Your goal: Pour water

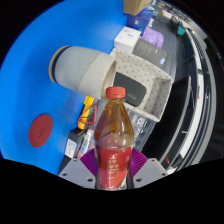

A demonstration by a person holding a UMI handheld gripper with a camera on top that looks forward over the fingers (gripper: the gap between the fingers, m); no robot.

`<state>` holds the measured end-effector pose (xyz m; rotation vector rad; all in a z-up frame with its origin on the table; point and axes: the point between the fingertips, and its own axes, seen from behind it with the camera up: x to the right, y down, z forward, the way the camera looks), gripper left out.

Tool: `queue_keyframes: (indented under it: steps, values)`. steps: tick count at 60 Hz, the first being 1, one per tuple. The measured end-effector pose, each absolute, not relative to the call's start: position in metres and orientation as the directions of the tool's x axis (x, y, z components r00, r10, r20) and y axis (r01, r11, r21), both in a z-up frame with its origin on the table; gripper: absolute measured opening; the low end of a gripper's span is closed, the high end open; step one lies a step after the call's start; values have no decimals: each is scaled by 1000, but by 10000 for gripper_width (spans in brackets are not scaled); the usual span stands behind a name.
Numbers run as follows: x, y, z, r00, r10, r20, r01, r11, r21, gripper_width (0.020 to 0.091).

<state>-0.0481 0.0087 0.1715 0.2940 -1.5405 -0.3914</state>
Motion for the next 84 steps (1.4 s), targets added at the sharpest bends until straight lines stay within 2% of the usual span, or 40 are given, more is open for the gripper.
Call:
queue_keyframes:
  steps: [9,20,27,35,41,43,46,53,60,65,73,79,80,81,82,84]
  values:
    - [-50,6,173,7,-483,876,64,874,481,375]
    - [-49,5,173,17,-415,910,59,909,413,376]
    - [-45,7,183,36,-215,976,53,976,213,375]
    - [-40,11,187,-2,197,980,61,979,-197,377]
    - [-37,11,194,-12,502,865,48,864,-501,378]
    - [-39,-1,189,2,598,802,51,801,-597,377]
    - [-38,9,195,-42,727,685,27,686,-727,377]
    - [-41,18,186,-80,903,423,35,426,-904,378]
    - [-49,29,165,-98,974,204,68,211,-975,378]
    - [-47,29,149,-99,988,117,76,124,-989,377]
    - [-48,25,128,-117,992,35,79,44,-996,377]
    - [-52,28,108,-122,992,37,93,49,-995,379]
    - [-51,26,103,-117,992,40,102,53,-993,446]
    - [-51,25,107,-121,992,40,73,49,-996,432]
    - [-51,27,108,-123,991,44,69,53,-996,386]
    - [-49,28,107,-123,991,46,68,55,-996,386]
